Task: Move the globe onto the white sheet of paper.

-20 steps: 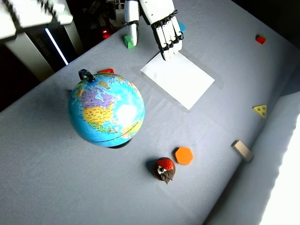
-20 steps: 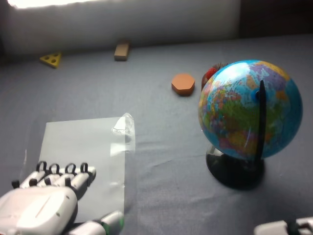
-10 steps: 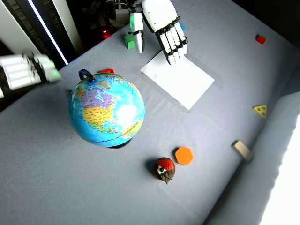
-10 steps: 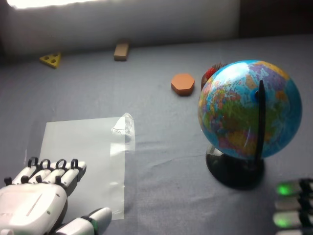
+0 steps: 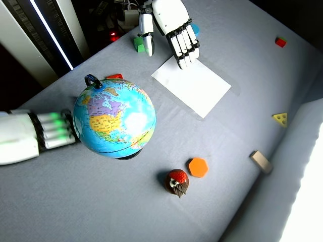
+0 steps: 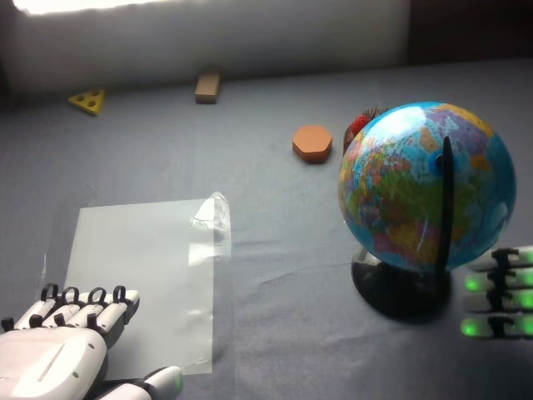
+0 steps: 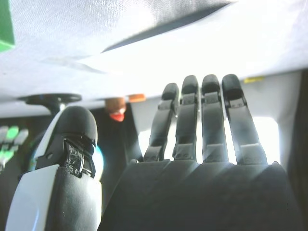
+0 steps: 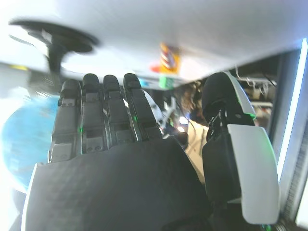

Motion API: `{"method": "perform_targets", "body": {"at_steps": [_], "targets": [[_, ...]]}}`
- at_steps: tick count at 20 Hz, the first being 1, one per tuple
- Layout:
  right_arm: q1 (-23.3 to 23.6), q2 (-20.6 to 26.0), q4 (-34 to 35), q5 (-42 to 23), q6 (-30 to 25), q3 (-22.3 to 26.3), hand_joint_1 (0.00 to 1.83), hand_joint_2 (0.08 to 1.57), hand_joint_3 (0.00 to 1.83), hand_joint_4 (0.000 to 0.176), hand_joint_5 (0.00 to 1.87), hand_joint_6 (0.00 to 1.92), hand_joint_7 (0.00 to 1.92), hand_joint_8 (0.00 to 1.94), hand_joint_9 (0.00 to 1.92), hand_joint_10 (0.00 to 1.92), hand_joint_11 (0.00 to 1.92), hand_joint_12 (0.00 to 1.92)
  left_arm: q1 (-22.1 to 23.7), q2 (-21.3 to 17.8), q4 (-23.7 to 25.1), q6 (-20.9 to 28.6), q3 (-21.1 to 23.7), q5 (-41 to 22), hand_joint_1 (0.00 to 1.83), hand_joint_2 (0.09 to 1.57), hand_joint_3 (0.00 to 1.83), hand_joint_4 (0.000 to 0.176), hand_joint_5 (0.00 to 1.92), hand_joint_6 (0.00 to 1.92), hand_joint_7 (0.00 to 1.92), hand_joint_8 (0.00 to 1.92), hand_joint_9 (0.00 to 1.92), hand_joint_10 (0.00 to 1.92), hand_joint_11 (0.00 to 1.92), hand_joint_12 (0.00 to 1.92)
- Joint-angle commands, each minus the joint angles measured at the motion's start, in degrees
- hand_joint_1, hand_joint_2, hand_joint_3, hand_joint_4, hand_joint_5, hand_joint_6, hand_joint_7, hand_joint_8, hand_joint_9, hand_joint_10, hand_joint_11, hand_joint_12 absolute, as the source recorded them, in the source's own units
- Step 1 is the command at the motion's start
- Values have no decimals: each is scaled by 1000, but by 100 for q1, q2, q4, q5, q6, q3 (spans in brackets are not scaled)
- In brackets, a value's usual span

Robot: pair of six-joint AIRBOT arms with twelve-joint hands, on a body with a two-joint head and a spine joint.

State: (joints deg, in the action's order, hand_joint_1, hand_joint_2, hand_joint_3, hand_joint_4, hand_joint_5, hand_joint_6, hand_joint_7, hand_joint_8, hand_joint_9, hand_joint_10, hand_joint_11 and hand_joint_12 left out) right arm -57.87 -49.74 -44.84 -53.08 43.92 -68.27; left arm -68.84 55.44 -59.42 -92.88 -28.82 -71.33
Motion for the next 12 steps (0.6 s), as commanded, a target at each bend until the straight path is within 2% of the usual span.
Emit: {"method": "perform_targets", "body": {"at_steps": [1, 7, 9, 12], "targets": [[125, -29, 202, -447, -31, -57, 30, 1209, 5, 0, 45, 19, 20, 0, 42, 45, 0, 0, 10, 23, 286, 72, -45, -438, 0, 1226, 5, 0, 109, 4, 174, 1, 145, 2, 0, 360], [911, -162, -284, 194, -319, -181, 24, 1212, 6, 0, 38, 15, 10, 0, 41, 42, 0, 0, 15, 19, 243, 219, -35, -414, 0, 1224, 3, 0, 113, 5, 184, 4, 150, 3, 0, 364], [1056, -247, -486, 560, -417, -198, 24, 1213, 6, 0, 38, 15, 10, 0, 41, 41, 0, 0, 31, 9, 229, 246, -21, -414, 0, 1223, 2, 0, 113, 4, 185, 4, 153, 4, 0, 365], [1205, -444, -775, 758, -630, -371, 23, 1214, 7, 0, 38, 14, 6, 0, 38, 39, 0, 0, 46, 10, 216, 295, -17, -413, 0, 1222, 1, 0, 110, 2, 183, 2, 150, 2, 0, 366]]}}
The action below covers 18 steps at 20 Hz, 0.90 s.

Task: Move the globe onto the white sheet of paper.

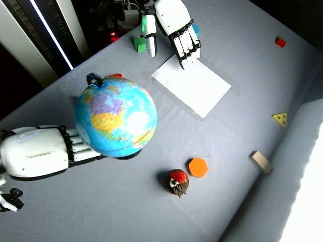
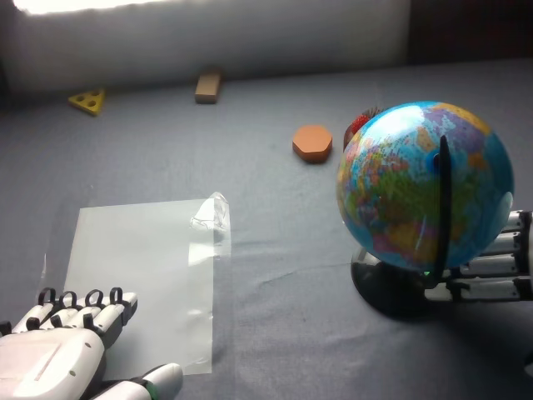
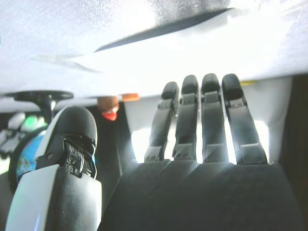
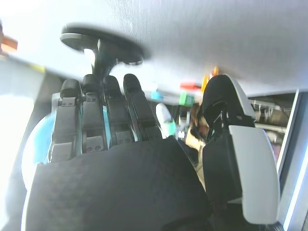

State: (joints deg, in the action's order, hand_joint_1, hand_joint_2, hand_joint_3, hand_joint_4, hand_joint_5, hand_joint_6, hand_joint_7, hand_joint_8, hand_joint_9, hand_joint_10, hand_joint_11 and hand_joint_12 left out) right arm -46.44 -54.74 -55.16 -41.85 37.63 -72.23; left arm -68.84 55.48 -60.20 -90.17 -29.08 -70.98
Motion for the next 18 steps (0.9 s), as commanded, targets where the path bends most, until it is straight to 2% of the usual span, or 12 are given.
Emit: {"method": "perform_targets", "body": {"at_steps": [1, 11, 13, 15, 18], "targets": [[83, -41, 257, -224, -7, -37, 22, 1215, 7, 0, 35, 13, 3, 0, 38, 39, 0, 0, 48, 5, 302, 52, 8, -428, 0, 1223, 2, 0, 109, 2, 182, 2, 149, 2, 0, 367], [206, -392, -11, 137, -29, -79, 18, 1216, 6, 0, 24, 7, 0, 0, 36, 35, 0, 0, 112, -149, 212, 82, 48, -291, 0, 1224, 1, 0, 115, 2, 185, 1, 163, 4, 0, 382], [382, -484, -347, 460, -345, -6, 19, 1215, 5, 0, 25, 7, 0, 0, 37, 35, 0, 0, 149, -180, 209, 82, 49, -240, 0, 1224, 1, 0, 118, 2, 193, 3, 171, 5, 0, 413], [679, -596, -913, 884, -955, 100, 20, 1215, 5, 0, 25, 6, 0, 0, 37, 34, 0, 0, 162, -192, 190, 82, 64, -182, 0, 1224, 1, 0, 124, 4, 194, 2, 173, 5, 0, 416], [1005, -797, -1474, 1159, -1804, 155, 20, 1216, 5, 0, 21, 5, 0, 0, 35, 32, 0, 0, 157, -193, 163, 36, 106, -182, 0, 1226, 1, 0, 120, 2, 194, 2, 171, 3, 0, 416]]}}
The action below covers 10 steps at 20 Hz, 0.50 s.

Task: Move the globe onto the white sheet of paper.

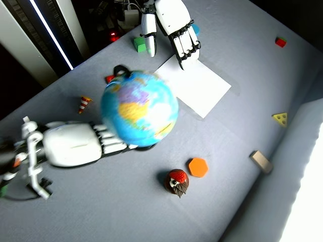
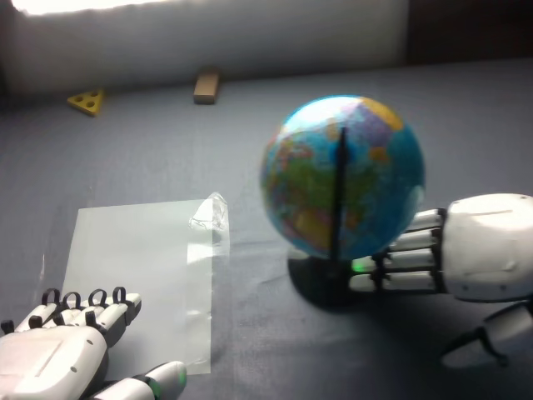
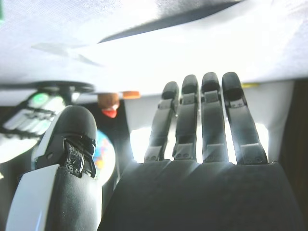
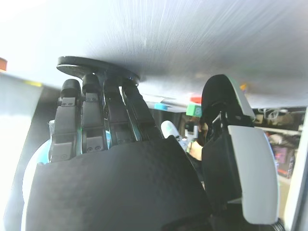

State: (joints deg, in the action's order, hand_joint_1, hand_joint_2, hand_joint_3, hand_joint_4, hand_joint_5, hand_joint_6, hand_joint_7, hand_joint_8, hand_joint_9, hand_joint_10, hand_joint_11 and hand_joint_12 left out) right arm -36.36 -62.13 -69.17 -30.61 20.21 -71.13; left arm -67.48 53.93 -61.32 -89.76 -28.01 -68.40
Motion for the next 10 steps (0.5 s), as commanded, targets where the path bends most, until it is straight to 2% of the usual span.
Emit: {"method": "perform_targets", "body": {"at_steps": [1, 2, 4, 10], "targets": [[49, -104, -106, 132, -168, 63, 20, 1216, 5, 0, 21, 5, 0, 0, 35, 32, 0, 0, 18, -38, 252, -12, 6, -440, 0, 1226, 1, 0, 120, 2, 194, 2, 171, 3, 0, 416], [181, -191, -267, 286, -420, 89, 19, 1216, 5, 0, 21, 4, 0, 0, 34, 32, 0, 0, 17, -38, 222, -3, 17, -440, 0, 1226, 1, 0, 119, 1, 194, 2, 171, 3, 0, 416], [332, -327, -306, 557, -584, 167, 19, 1216, 5, 0, 20, 4, 0, 0, 34, 31, 0, 0, 27, -62, 208, 16, 33, -441, 0, 1226, 1, 0, 119, 1, 194, 1, 171, 3, 0, 416], [665, -872, -312, 1394, -601, 358, 19, 1218, 5, 0, 21, 4, 0, 0, 35, 30, 0, 0, 123, -179, -55, 33, 117, -415, 0, 1230, 2, 0, 87, 0, 189, 0, 170, 2, 0, 411]]}}
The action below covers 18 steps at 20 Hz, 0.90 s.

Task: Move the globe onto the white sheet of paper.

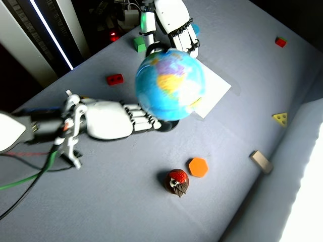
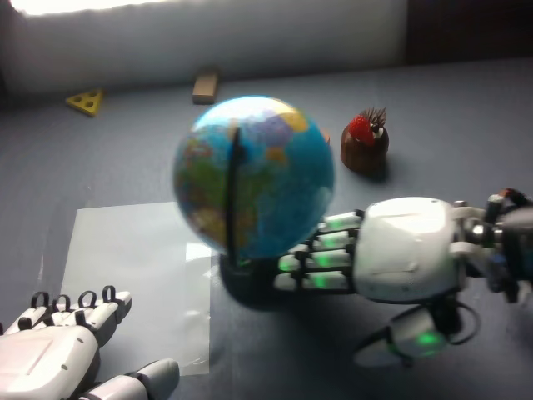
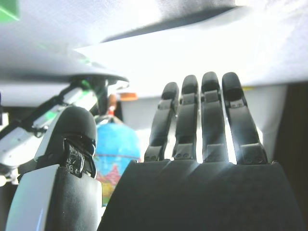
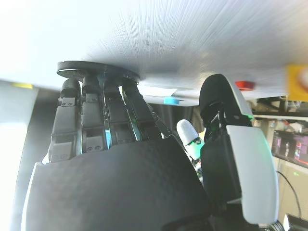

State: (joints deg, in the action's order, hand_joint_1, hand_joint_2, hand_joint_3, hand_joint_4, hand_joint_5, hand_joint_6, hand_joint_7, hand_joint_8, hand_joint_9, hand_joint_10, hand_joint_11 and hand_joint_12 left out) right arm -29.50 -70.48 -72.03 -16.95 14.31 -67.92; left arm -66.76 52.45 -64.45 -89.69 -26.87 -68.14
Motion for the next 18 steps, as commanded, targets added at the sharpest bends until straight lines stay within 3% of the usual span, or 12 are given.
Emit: {"method": "perform_targets", "body": {"at_steps": [1, 8, 18], "targets": [[1, -92, -25, 72, -8, 37, 19, 1219, 5, 0, 21, 4, 0, 0, 35, 30, 0, 0, 55, -39, 237, 27, 12, -441, 0, 1230, 2, 0, 93, 2, 189, 0, 171, 2, 0, 409], [267, -628, -20, 700, 20, 37, 14, 1219, 5, 0, 17, 2, 0, 0, 33, 27, 0, 0, 72, -23, 164, 33, 52, -341, 0, 1233, 3, 0, 97, 3, 188, 0, 171, 1, 0, 403], [616, -1329, -7, 1454, -433, 10, 10, 1222, 5, 0, 15, 1, 0, 0, 32, 24, 0, 0, 51, -27, 139, 34, 31, -278, 0, 1230, 1, 0, 112, 7, 194, 2, 175, 2, 0, 409]]}}
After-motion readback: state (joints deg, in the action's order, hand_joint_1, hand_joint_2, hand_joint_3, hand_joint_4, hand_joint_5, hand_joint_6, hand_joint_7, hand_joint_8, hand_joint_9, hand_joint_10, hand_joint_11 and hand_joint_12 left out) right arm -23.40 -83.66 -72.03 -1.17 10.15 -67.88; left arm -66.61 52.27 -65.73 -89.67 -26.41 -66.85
